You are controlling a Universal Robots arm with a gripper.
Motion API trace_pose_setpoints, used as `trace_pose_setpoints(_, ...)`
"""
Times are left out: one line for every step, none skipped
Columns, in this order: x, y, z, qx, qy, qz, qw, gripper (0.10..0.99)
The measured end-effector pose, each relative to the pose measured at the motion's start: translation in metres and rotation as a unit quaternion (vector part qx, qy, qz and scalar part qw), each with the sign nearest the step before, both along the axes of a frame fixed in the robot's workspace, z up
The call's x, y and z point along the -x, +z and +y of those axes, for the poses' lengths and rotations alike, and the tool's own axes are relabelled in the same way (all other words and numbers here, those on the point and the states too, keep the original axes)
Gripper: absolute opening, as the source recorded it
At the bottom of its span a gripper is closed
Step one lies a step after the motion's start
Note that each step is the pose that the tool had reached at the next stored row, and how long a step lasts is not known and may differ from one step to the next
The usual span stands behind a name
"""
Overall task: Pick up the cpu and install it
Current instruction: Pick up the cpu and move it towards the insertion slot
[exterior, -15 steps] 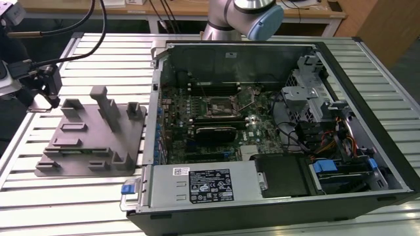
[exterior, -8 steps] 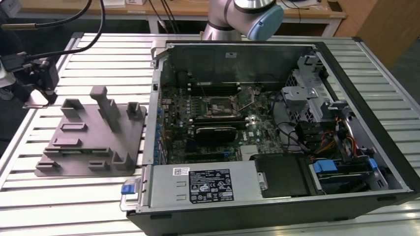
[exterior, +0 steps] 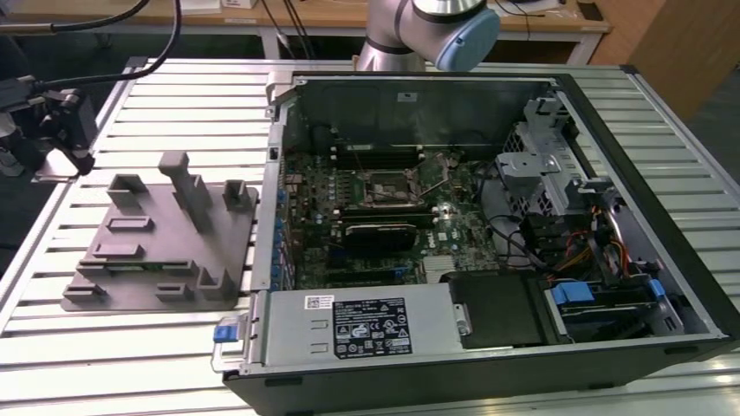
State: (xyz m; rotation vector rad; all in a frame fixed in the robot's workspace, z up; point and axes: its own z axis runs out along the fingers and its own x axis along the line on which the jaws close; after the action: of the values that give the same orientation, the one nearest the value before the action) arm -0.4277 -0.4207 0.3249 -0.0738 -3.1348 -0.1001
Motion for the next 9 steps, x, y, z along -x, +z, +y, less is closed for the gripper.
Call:
trace_pose_setpoints(0.0,0.0018,0.0,0.0,0.0,-0.0001,1.0,0.545)
trace_pose_setpoints(0.0,0.0039,0.0,0.0,0.0,-0.0001,1.0,0.545)
trace_pose_setpoints(0.0,0.006,0.0001,0.0,0.0,-0.0002,1.0,0.545)
trace_pose_setpoints(0.0,0.008,0.0001,0.0,0.0,-0.0002,1.0,0.545)
trace_pose_setpoints(0.0,0.0101,0.0001,0.0,0.0,-0.0003,1.0,0.545)
trace_pose_setpoints(0.0,0.0122,0.0001,0.0,0.0,-0.0004,1.0,0.545)
trace_pose_setpoints(0.0,0.0142,0.0002,0.0,0.0,-0.0005,1.0,0.545)
trace_pose_setpoints(0.0,0.0164,0.0002,0.0,0.0,-0.0006,1.0,0.545)
trace_pose_setpoints(0.0,0.0184,0.0002,0.0,0.0,-0.0007,1.0,0.545)
